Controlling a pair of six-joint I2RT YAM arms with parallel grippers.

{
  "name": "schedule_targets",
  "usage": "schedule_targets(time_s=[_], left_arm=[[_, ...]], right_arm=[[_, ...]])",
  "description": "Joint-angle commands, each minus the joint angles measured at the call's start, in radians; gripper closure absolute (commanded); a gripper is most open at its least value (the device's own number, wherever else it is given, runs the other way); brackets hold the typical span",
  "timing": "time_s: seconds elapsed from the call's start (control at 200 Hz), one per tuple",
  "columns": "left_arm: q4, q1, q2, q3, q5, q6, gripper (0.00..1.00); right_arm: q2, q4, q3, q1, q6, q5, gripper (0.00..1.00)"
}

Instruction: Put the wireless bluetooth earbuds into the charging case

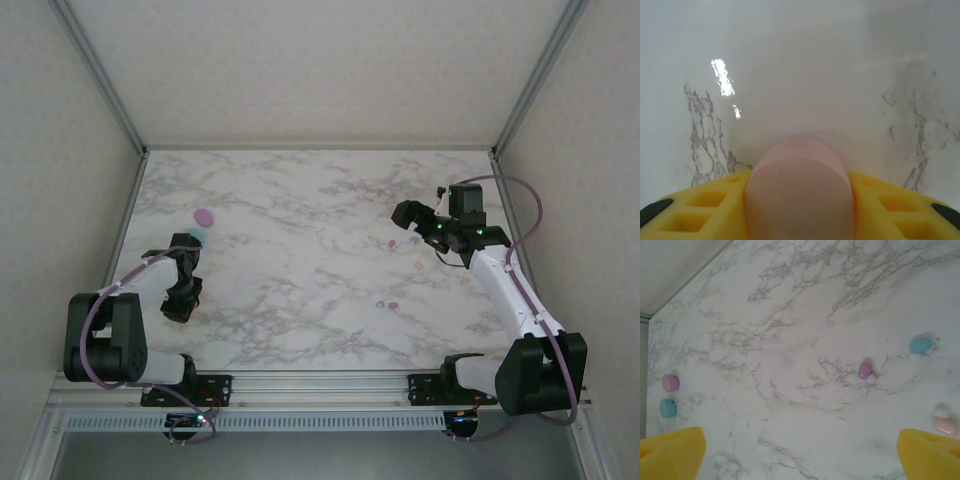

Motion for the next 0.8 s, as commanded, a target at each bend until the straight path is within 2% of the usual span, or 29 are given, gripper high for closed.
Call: schedule_targets(time_s=[0.0,0.065,0.16,0.37,0.591,0.796], left_arm=[[-0.041,0.006,-0.011,0.013,0.037,-0.054,0.58],[-0.049,-0.007,-0.016,0.033,0.061,-0.039,0.63],[-0.058,-0.062,-0.019,0.066,0.092,-0.051,0.63],[-0.025,-0.306,0.028,0.158,0.154,-0.215,0.63],[-0.019,-0.533,0.190,0.332,0.140,-0.321,0.63],[0.013,-0.647,0.352,0.444,0.179,-0.375,0.64]], right_arm=[[-0.024,-0.014,-0.019,0.008,0.014,0.020,0.01],[-0.023,-0.014,-0.024,0.009,0.020,0.021,0.01],[-0.025,-0.008,-0.034,0.010,0.025,0.019,0.01],[-0.004,0.000,-0.050,0.011,0.035,0.014,0.01],[0.021,0.017,-0.067,0.037,-0.009,-0.022,0.01],[0.017,0.025,-0.081,0.050,-0.016,-0.017,0.01]])
